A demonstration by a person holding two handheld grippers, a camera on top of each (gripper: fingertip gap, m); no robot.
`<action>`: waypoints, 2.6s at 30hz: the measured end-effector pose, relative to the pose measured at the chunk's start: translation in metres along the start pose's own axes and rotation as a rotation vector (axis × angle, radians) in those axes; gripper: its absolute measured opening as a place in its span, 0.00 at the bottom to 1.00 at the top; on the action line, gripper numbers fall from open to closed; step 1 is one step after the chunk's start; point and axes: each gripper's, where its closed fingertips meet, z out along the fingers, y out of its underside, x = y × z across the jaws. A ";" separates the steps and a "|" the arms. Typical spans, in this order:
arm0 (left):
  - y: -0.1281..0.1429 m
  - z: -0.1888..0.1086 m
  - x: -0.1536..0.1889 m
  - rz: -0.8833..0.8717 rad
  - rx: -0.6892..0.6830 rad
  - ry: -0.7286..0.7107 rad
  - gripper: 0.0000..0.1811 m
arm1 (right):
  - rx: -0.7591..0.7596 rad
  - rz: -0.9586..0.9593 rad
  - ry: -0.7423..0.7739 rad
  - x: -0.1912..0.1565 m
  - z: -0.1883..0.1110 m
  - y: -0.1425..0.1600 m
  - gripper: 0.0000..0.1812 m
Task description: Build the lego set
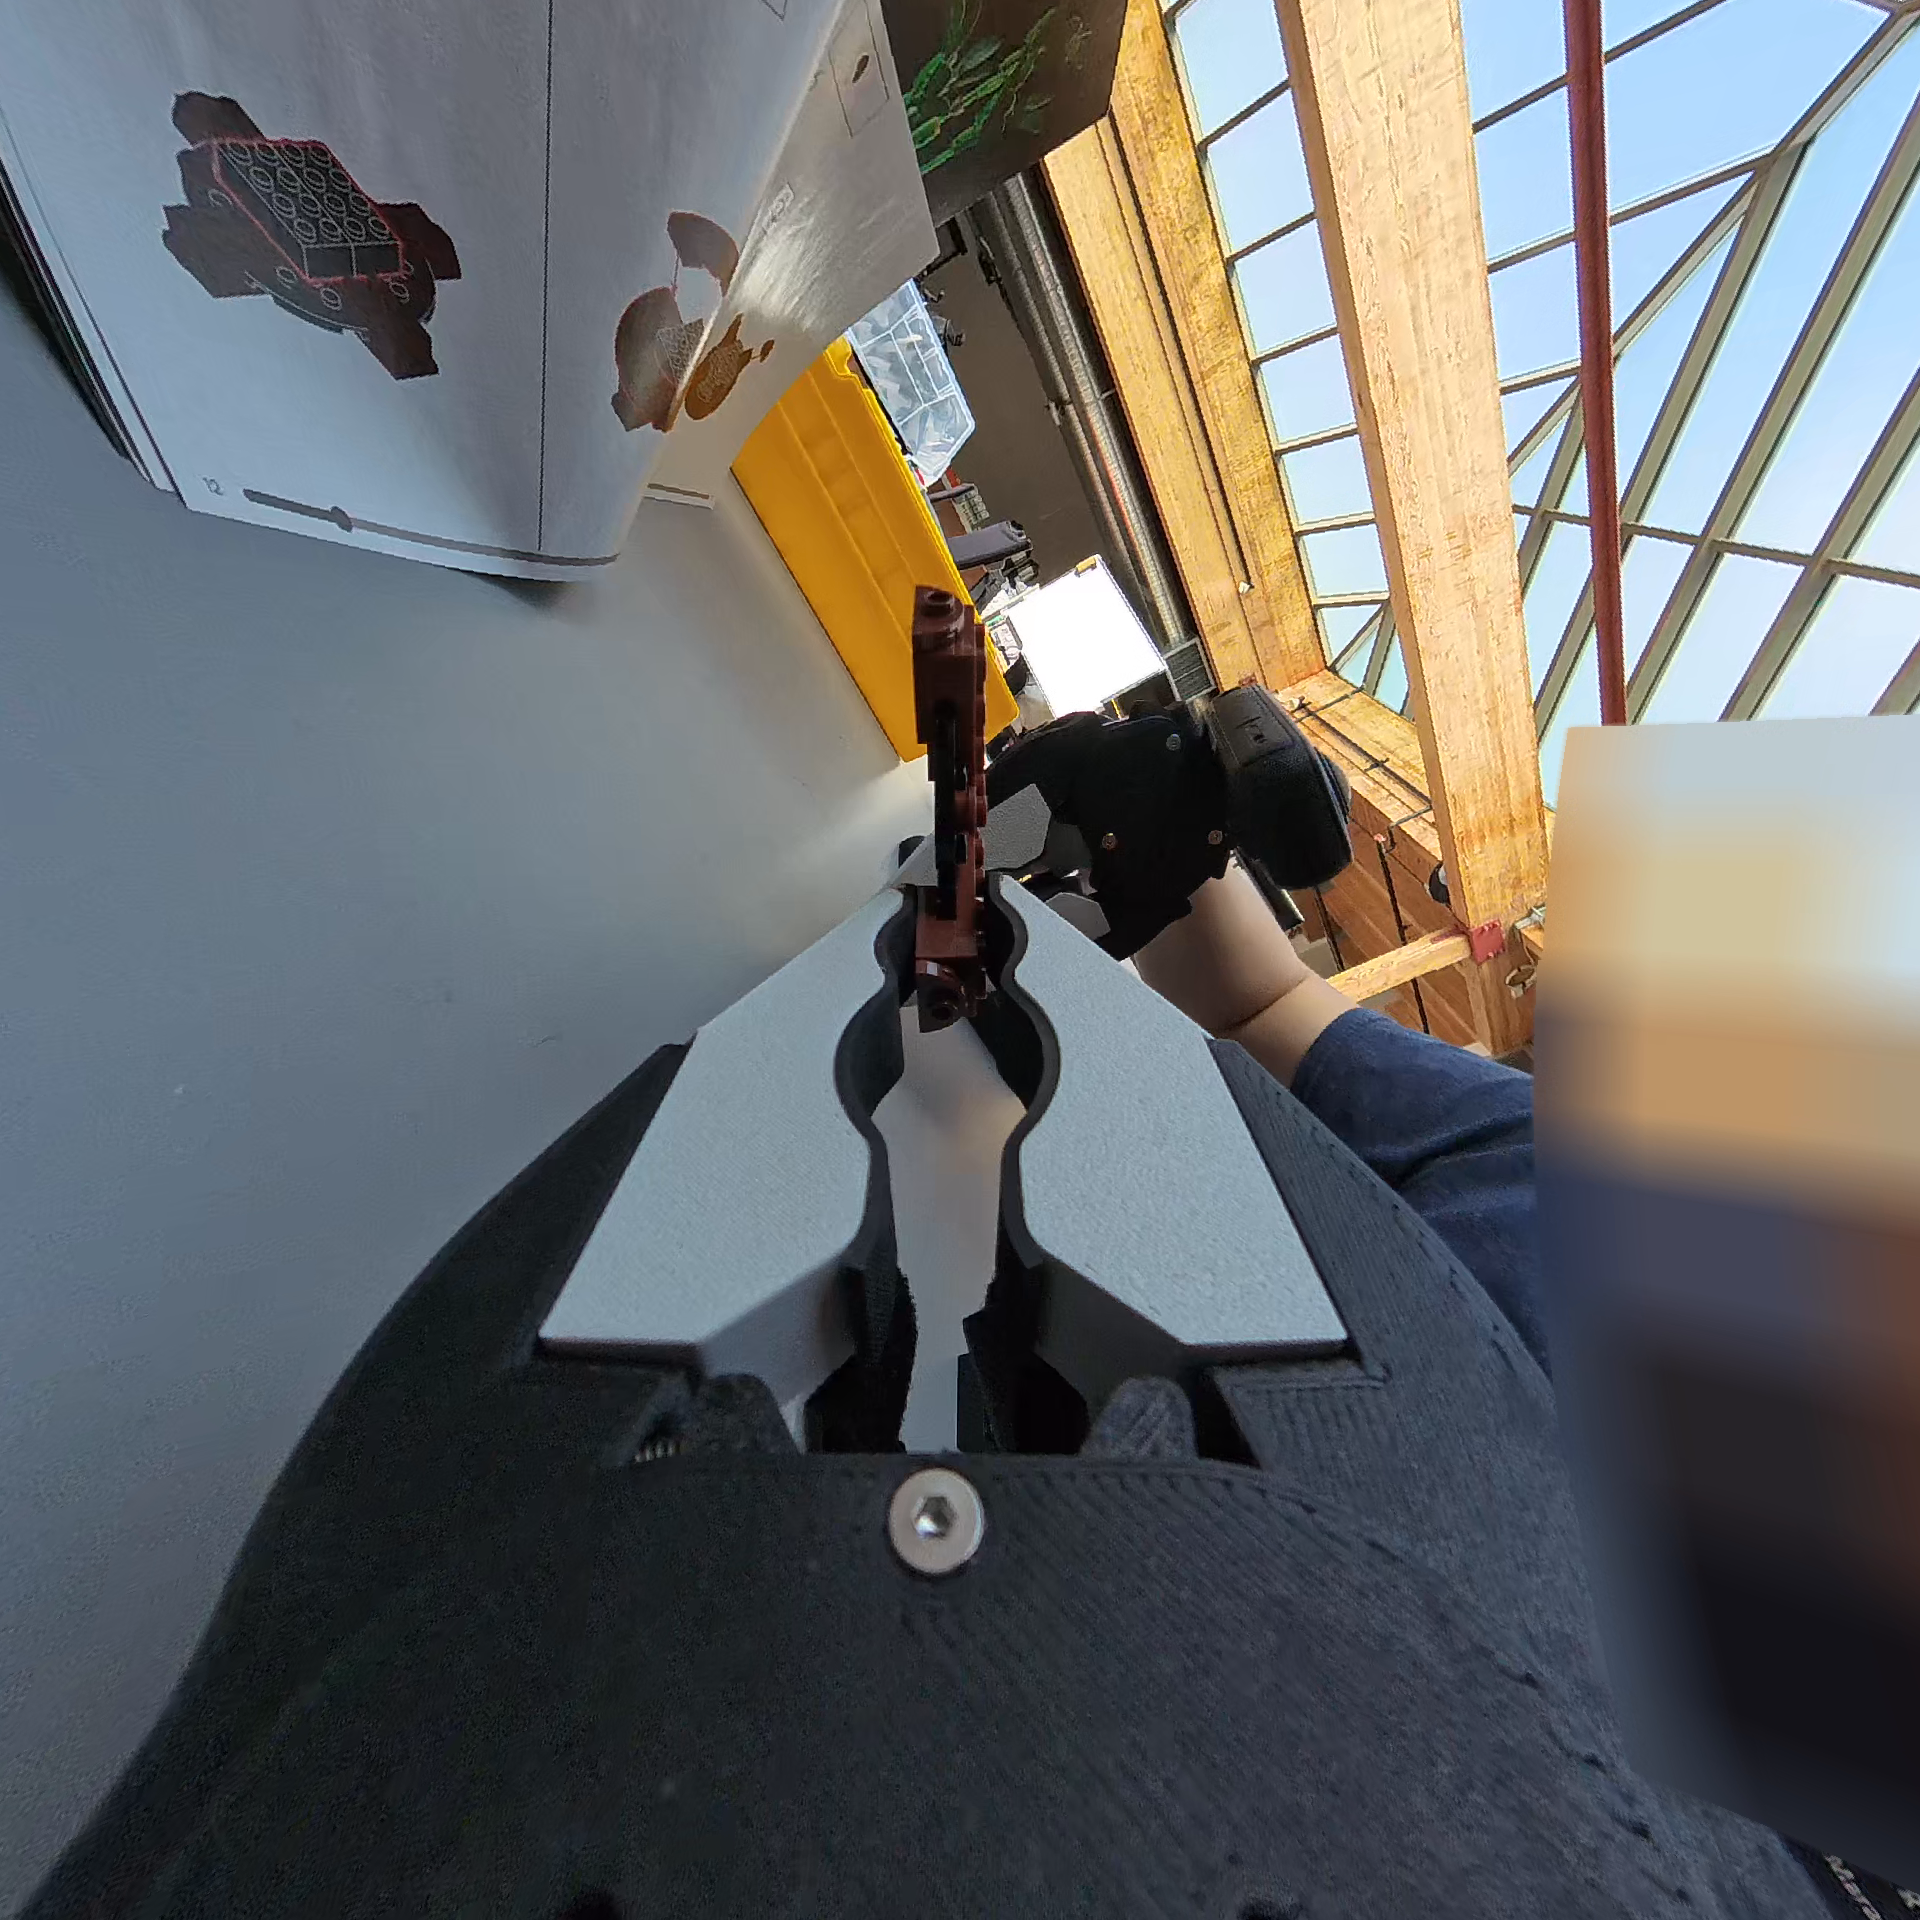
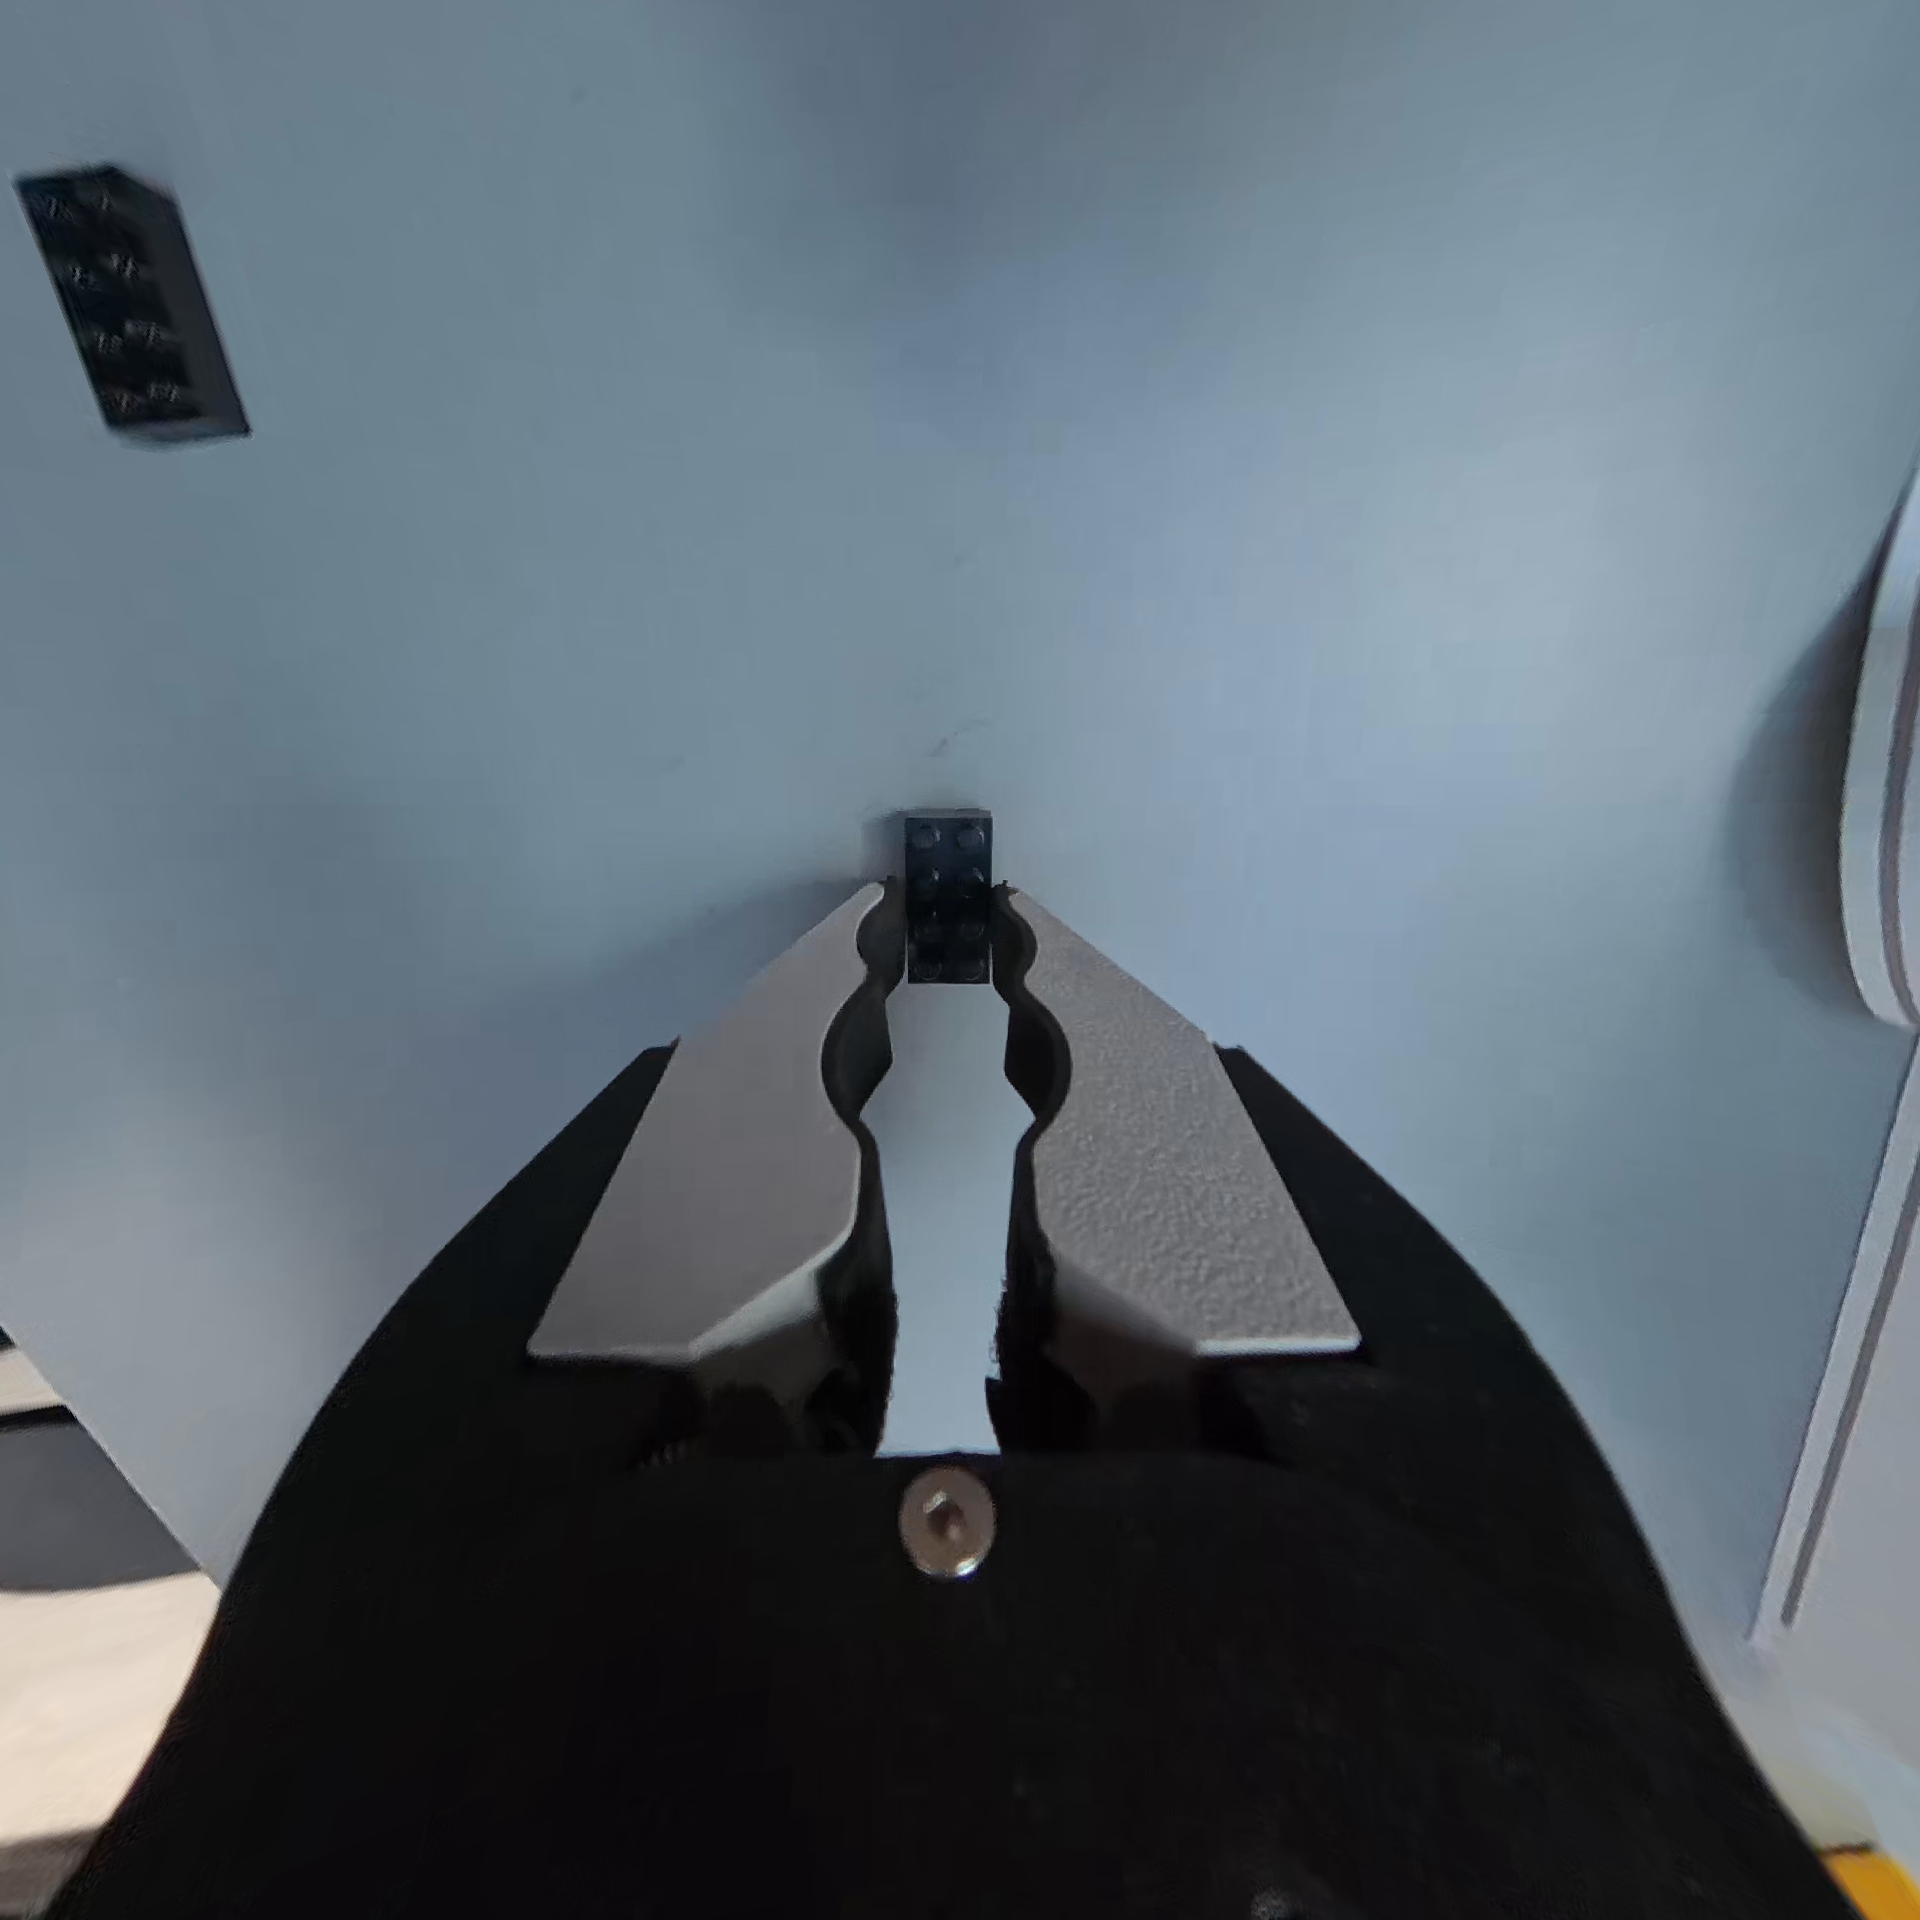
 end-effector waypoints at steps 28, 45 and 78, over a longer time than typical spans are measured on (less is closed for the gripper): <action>0.003 -0.004 -0.010 -0.010 -0.021 -0.050 0.05 | 0.579 0.248 0.180 -0.002 -0.024 -0.069 0.19; 0.005 -0.004 -0.014 -0.014 -0.031 -0.066 0.05 | 0.454 0.166 -0.205 -0.030 0.012 -0.046 0.19; 0.025 0.010 -0.016 -0.115 -0.112 -0.042 0.05 | 0.789 -0.207 0.373 0.037 -0.029 -0.129 0.72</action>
